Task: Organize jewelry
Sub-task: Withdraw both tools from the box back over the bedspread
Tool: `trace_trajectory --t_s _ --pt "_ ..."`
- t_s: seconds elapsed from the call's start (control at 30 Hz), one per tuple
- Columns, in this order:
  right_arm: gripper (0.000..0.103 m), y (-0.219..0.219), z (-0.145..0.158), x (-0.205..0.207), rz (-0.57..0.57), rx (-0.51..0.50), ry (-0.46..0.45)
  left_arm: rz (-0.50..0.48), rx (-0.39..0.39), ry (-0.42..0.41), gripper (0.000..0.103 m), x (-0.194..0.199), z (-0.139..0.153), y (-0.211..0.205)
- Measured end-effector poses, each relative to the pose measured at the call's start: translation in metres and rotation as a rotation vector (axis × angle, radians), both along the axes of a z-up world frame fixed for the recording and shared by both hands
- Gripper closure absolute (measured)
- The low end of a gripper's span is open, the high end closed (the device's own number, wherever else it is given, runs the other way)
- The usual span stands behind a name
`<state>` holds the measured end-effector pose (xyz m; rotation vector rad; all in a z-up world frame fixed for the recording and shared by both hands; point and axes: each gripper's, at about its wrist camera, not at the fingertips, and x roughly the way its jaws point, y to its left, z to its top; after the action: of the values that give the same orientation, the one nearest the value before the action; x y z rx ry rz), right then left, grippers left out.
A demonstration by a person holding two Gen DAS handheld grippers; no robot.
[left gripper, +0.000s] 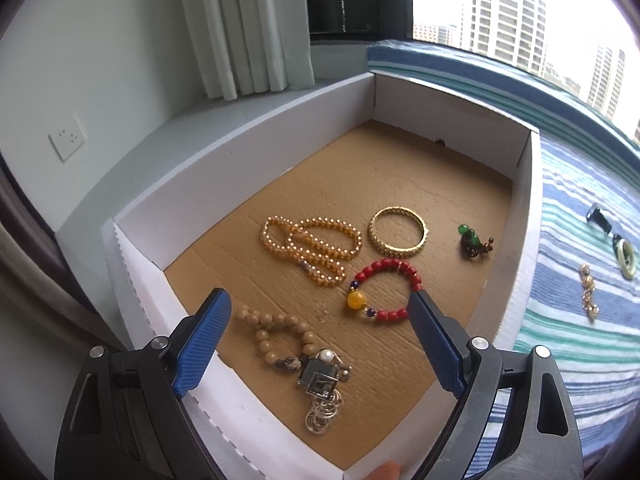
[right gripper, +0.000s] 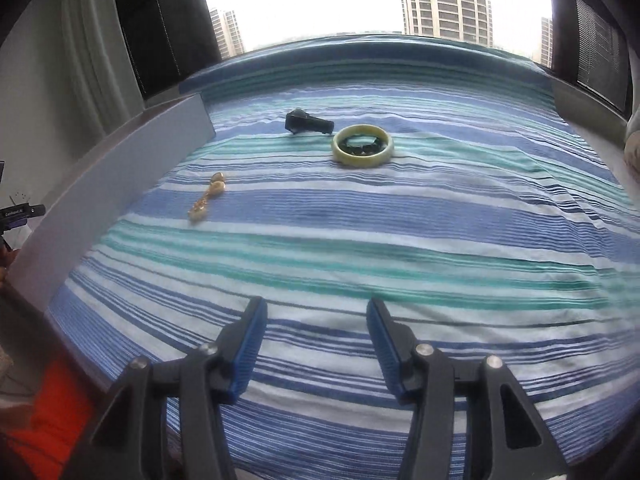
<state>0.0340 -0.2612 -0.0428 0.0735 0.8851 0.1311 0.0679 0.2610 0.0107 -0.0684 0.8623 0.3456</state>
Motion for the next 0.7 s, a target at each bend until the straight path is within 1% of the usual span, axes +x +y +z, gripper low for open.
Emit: trace_trajectory --t_s 0.07,0.13,0.17,0.2,0.23,0.3,0.33,0.43,0.53,0.6,0.7 --pt "0.050 0.000 0.000 -0.001 -0.013 -0.027 -0.002 0.043 -0.004 -0.038 0.012 -0.005 0.009 0.002" --pt "0.046 -0.004 0.001 -0.003 -0.029 -0.048 -0.003 0.091 -0.002 -0.090 0.012 -0.016 0.022 0.001" --pt "0.037 -0.007 0.000 -0.004 -0.039 -0.049 -0.007 0.113 0.005 -0.121 0.012 -0.022 0.030 0.000" --pt "0.032 -0.010 0.001 -0.005 -0.051 -0.051 -0.011 0.127 0.010 -0.151 0.011 -0.027 0.038 -0.003" --pt "0.032 -0.012 0.000 -0.007 -0.063 -0.054 -0.013 0.129 0.011 -0.181 0.011 -0.032 0.046 -0.007" --pt "0.032 -0.017 0.000 -0.008 -0.080 -0.056 -0.012 0.110 0.003 -0.233 0.004 -0.039 0.062 -0.017" --pt "0.032 -0.018 -0.001 -0.008 -0.089 -0.060 -0.011 0.097 0.003 -0.255 0.003 -0.043 0.068 -0.023" --pt "0.032 -0.022 -0.003 -0.007 -0.114 -0.082 0.002 0.033 -0.001 -0.276 0.002 -0.046 0.081 -0.046" --pt "0.032 -0.032 -0.003 0.000 -0.136 -0.096 0.024 -0.075 -0.033 -0.267 0.002 -0.046 0.086 -0.076" --pt "0.032 -0.044 0.000 0.008 -0.169 -0.125 0.033 -0.154 -0.050 -0.251 0.002 -0.045 0.085 -0.101" --pt "0.032 -0.065 0.008 0.018 -0.225 -0.153 0.040 -0.296 -0.086 -0.210 0.002 -0.044 0.074 -0.144"
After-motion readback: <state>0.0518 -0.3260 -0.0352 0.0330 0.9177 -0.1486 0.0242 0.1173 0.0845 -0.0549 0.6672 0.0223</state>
